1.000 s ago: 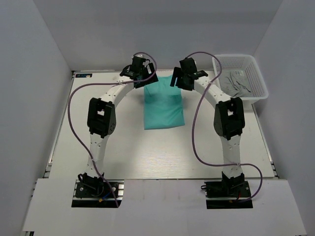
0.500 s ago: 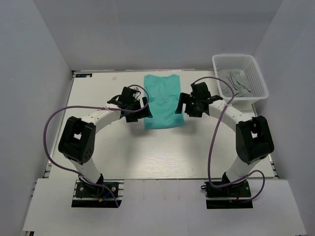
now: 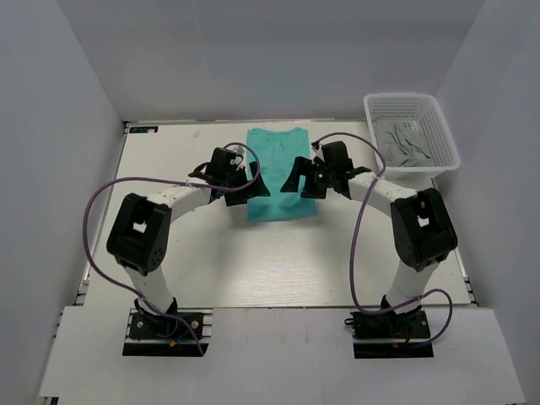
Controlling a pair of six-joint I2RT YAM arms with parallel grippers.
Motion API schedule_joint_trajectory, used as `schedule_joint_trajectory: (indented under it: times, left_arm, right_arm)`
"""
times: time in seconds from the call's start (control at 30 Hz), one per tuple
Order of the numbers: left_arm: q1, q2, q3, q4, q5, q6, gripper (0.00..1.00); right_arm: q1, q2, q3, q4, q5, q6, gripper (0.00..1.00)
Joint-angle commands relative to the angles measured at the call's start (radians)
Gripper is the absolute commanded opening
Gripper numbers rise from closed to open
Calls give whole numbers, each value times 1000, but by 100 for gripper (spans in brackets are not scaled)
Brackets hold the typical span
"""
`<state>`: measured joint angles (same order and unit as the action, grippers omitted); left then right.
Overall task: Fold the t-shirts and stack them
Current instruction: Fold the folded rectangular tshirt in 1/3 of the way, then grab one side of the 2/3 rectangular tshirt with both arms
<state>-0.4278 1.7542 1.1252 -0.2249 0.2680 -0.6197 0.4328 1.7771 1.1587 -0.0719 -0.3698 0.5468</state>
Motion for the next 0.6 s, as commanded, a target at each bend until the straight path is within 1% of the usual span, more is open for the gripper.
schedule_joint_trajectory:
  times: [0.0, 0.03, 0.13, 0.23, 0.3, 0.37, 0.47, 0.57]
  left_arm:
    - [-5, 77, 60, 39, 74, -23, 100]
    - [-5, 121, 73, 39, 100, -23, 100]
    - [-5, 184, 105, 13, 100, -23, 100]
    - [-5, 208, 105, 13, 100, -23, 100]
    - [-5, 220, 105, 13, 100, -23, 100]
    - [-5, 220, 105, 0, 100, -23, 100]
    - [-5, 193, 116, -24, 89, -3, 100]
    - [-5, 151, 137, -50, 54, 18, 100]
  right_arm:
    - [-11, 74, 32, 32, -38, 39, 90]
    - [-14, 82, 38, 24, 6, 41, 90]
    - [-26, 125, 36, -6, 45, 27, 90]
    - [-43, 140, 24, 7, 51, 13, 90]
    - [-46, 157, 15, 36, 22, -10, 90]
    - [-45, 157, 12, 50, -29, -36, 90]
    - [-42, 130, 31, 60, -55, -76, 90]
    - [-42, 56, 42, 43, -46, -111, 90]
